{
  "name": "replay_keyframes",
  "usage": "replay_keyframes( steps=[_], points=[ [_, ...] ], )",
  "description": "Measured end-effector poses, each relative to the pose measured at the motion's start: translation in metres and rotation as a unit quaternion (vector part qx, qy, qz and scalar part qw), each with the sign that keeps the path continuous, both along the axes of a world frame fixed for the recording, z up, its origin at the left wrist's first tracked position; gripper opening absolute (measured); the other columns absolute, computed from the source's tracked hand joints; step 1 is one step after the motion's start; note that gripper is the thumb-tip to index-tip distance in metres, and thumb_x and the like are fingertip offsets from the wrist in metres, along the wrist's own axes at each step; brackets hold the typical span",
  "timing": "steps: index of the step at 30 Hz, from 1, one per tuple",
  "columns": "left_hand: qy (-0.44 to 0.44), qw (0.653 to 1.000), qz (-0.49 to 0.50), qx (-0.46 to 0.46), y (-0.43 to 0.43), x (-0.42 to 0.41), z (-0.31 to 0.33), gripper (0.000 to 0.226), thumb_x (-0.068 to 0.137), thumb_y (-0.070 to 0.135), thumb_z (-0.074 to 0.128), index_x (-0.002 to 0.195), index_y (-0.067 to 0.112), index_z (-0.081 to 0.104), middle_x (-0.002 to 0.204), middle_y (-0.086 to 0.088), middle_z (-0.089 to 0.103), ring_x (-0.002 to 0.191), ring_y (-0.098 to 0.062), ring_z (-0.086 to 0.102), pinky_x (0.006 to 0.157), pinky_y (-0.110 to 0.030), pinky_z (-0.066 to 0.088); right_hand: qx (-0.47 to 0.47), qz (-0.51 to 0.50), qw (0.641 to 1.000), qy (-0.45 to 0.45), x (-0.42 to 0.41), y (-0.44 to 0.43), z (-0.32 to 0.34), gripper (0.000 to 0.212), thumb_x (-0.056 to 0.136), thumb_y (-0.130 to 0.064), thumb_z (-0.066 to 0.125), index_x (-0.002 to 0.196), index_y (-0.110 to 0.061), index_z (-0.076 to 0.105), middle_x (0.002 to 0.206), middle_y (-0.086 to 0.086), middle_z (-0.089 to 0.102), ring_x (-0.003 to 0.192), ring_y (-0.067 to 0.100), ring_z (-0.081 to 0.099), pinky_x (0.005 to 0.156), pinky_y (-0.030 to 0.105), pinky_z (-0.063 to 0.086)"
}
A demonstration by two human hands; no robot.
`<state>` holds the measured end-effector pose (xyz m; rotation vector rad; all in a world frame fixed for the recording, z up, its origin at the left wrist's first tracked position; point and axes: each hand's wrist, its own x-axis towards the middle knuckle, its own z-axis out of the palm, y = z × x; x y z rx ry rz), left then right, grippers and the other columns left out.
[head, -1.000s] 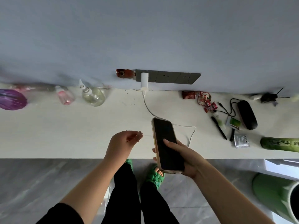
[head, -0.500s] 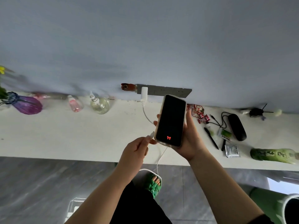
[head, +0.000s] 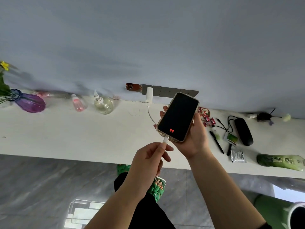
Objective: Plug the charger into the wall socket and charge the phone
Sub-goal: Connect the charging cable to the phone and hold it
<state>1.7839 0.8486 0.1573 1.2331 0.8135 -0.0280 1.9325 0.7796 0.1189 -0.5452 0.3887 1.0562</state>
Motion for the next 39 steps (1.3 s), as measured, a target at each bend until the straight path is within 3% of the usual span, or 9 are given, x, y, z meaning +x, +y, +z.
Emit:
replay_keyframes(
  steps=[5, 14, 26, 39],
  points=[
    [0.007, 1.0, -0.007, -0.002, 0.0, 0.003, 0.002, 0.028, 0.096, 0.031, 0.05, 0.081, 0.027, 0.073, 0.063, 0.006, 0.065, 0.042, -0.005, 0.041, 0.04, -0.016, 0.034, 0.017, -0.018, 1.0, 0.004, -0.002, 0.001, 0.004, 0.062, 0.093, -0.06, 0.041, 0.131, -0.015, 0.059, 0.128, 0.016, 0.063, 0.117, 0.037, 0.06, 0.089, 0.061, 0.05],
    [0.013, 1.0, -0.013, 0.005, 0.001, 0.008, 0.004, 0.028, 0.095, 0.032, 0.05, 0.081, 0.028, 0.073, 0.062, 0.006, 0.065, 0.041, -0.006, 0.04, 0.039, -0.017, 0.034, 0.017, -0.035, 0.999, 0.015, 0.003, 0.002, 0.007, 0.061, 0.093, -0.06, 0.042, 0.131, -0.015, 0.058, 0.126, 0.017, 0.065, 0.113, 0.037, 0.063, 0.088, 0.061, 0.051],
    [0.042, 0.997, 0.003, -0.066, 0.002, 0.017, 0.005, 0.03, 0.094, 0.027, 0.054, 0.074, 0.023, 0.076, 0.055, 0.005, 0.062, 0.038, -0.005, 0.04, 0.035, -0.015, 0.033, 0.011, -0.011, 1.0, -0.018, 0.007, -0.001, 0.004, 0.065, 0.088, -0.066, 0.044, 0.125, -0.017, 0.064, 0.126, 0.014, 0.064, 0.115, 0.034, 0.061, 0.094, 0.06, 0.048],
    [0.069, 0.995, 0.042, -0.058, -0.01, 0.021, 0.008, 0.031, 0.095, 0.023, 0.052, 0.074, 0.02, 0.075, 0.063, 0.004, 0.07, 0.041, -0.004, 0.049, 0.038, -0.015, 0.039, -0.018, 0.013, 0.999, -0.041, 0.005, -0.006, 0.001, 0.07, 0.085, -0.069, 0.047, 0.132, -0.018, 0.058, 0.128, 0.014, 0.063, 0.113, 0.034, 0.062, 0.093, 0.057, 0.05]
  ],
)
